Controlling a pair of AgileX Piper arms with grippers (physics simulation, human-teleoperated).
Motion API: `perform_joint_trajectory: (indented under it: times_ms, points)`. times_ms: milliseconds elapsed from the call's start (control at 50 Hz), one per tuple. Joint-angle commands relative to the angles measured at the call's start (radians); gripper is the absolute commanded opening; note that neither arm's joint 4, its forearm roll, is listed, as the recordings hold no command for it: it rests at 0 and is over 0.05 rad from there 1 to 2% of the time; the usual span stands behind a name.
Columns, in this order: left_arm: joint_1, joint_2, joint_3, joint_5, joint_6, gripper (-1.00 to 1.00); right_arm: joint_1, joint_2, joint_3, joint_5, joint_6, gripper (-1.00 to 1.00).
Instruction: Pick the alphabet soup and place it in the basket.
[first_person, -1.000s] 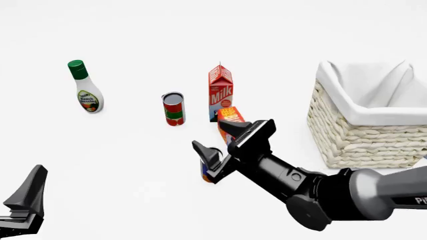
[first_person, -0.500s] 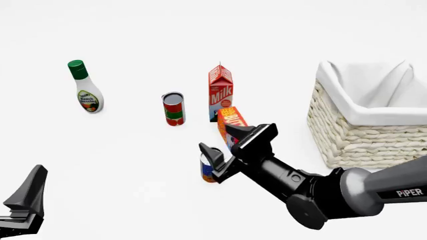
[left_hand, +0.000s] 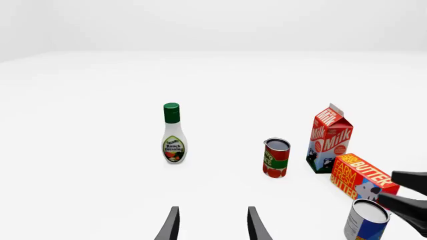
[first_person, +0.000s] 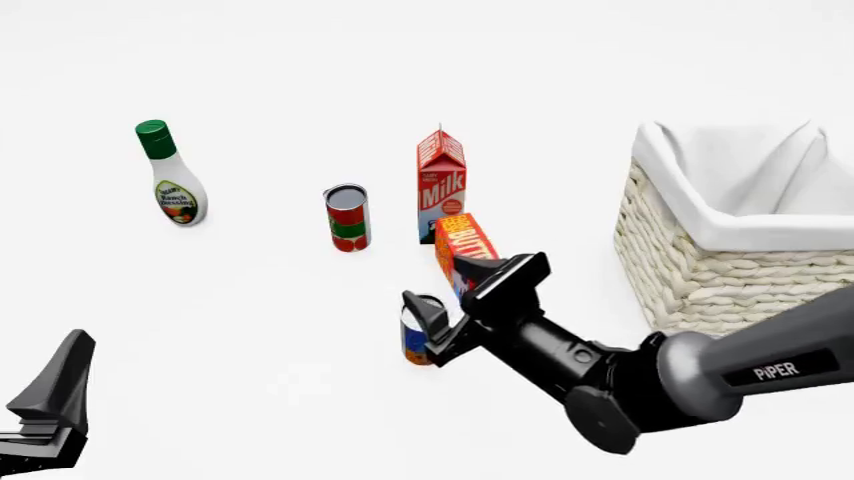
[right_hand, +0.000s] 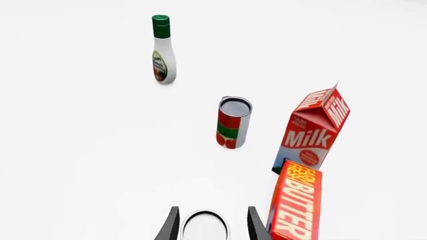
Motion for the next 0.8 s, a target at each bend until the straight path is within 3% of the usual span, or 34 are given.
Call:
perform_joint_trajectory:
  times_ms: [20,800]
  points:
    - [0.0,0.0,0.0,0.0,0.0,1.0,-0.002,0.038,-0.016,-0.004,0.0,1.0]
    - [0.0,0.0,0.0,0.0,0.0,1.0,0.007,0.173,-0.089,-0.006,0.005,1.0]
